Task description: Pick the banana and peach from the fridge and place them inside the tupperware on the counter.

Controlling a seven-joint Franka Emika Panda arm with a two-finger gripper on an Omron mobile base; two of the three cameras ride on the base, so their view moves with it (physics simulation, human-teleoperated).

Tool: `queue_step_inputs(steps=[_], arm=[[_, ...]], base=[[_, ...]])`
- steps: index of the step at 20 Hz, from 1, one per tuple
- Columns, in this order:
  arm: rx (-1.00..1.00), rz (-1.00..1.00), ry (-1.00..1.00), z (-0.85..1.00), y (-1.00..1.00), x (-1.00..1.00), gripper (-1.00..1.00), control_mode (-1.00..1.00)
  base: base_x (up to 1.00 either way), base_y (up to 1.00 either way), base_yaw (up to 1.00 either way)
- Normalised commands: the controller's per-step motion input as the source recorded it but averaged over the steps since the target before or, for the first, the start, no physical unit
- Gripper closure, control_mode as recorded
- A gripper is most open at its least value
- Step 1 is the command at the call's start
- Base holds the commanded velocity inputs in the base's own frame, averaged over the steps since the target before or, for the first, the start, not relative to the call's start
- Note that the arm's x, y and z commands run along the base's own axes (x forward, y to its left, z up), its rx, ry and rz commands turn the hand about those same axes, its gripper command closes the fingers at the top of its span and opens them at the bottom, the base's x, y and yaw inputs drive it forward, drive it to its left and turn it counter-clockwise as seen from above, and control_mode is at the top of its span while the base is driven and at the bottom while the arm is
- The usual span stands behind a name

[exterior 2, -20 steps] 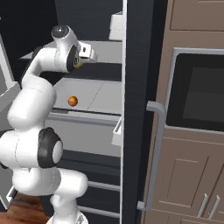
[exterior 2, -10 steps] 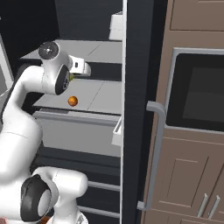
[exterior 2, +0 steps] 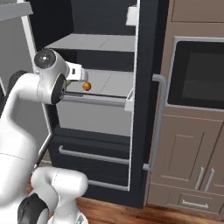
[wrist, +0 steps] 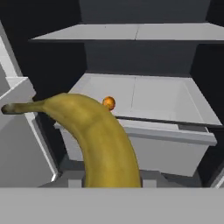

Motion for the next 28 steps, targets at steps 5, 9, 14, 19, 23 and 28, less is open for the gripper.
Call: queue_step_inputs(steps=[5, 9, 14, 19, 23, 28], arm=[[0.0, 0.0, 0.0, 0.0, 0.0, 0.0, 1.0, 1.0], [0.0, 0.0, 0.0, 0.0, 0.0, 0.0, 1.0, 1.0], [0.0, 0.0, 0.0, 0.0, 0.0, 0.0, 1.0, 1.0], [0.0, 0.0, 0.0, 0.0, 0.0, 0.0, 1.0, 1.0], [0.0, 0.0, 0.0, 0.0, 0.0, 0.0, 1.0, 1.0], [0.0, 0.0, 0.0, 0.0, 0.0, 0.0, 1.0, 1.0]], base=[[-0.63, 0.5, 0.05], [-0.23, 0.93, 0.04], [-0.12, 1.0, 0.03], [-0.02, 1.0, 0.01], [0.05, 1.0, 0.0], [0.3, 0.99, 0.0]])
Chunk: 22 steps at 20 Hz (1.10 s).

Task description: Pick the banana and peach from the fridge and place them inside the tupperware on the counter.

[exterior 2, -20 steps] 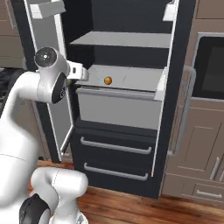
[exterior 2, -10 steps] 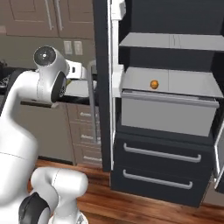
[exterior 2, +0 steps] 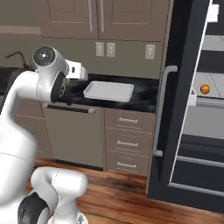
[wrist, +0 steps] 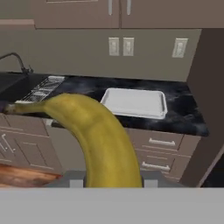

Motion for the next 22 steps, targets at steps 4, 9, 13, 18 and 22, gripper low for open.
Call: queue_step_inputs(steps=[4, 9, 13, 18, 22], arm=[[0.0, 0.0, 0.0, 0.0, 0.0, 0.0, 1.0, 1.0], [0.0, 0.0, 0.0, 0.0, 0.0, 0.0, 1.0, 1.0], [0.0, 0.0, 0.0, 0.0, 0.0, 0.0, 1.0, 1.0], [0.0, 0.0, 0.0, 0.0, 0.0, 0.0, 1.0, 1.0], [0.0, 0.0, 0.0, 0.0, 0.0, 0.0, 1.0, 1.0]], base=[[0.44, 0.9, 0.0], [0.61, 0.38, 0.0], [0.57, 0.0, -0.01], [0.61, 0.0, 0.0], [0.75, 0.0, 0.0]])
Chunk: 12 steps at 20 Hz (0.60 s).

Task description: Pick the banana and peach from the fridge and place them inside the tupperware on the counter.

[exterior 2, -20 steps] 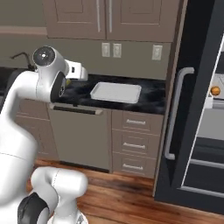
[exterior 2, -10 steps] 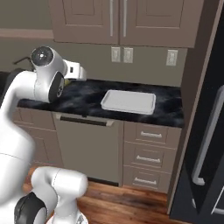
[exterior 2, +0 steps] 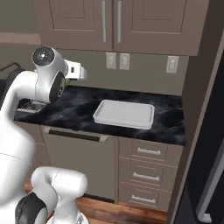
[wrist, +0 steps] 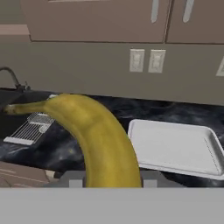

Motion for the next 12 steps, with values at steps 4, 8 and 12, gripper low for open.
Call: queue_step_inputs(steps=[4, 8, 12], arm=[[0.0, 0.0, 0.0, 0.0, 0.0, 0.0, 1.0, 1.0], [0.0, 0.0, 0.0, 0.0, 0.0, 0.0, 1.0, 1.0], [0.0, 0.0, 0.0, 0.0, 0.0, 0.0, 1.0, 1.0]], base=[[0.71, 0.0, 0.0], [0.63, 0.0, 0.0], [0.54, 0.0, 0.0]])
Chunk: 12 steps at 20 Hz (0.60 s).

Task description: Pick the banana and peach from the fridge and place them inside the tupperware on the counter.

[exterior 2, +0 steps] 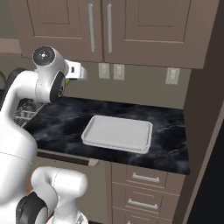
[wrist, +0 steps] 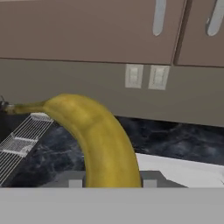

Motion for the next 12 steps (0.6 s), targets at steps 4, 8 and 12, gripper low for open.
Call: queue_step_inputs(steps=[4, 8, 12], arm=[[0.0, 0.0, 0.0, 0.0, 0.0, 0.0, 1.0, 1.0], [0.0, 0.0, 0.0, -0.26, 0.0, 0.19, 1.0, -1.0], [0.0, 0.0, 0.0, -0.73, -0.02, 0.33, 1.0, -1.0]], base=[[0.47, 0.0, 0.0], [0.21, 0.0, 0.0], [0.0, 0.0, 0.0]])
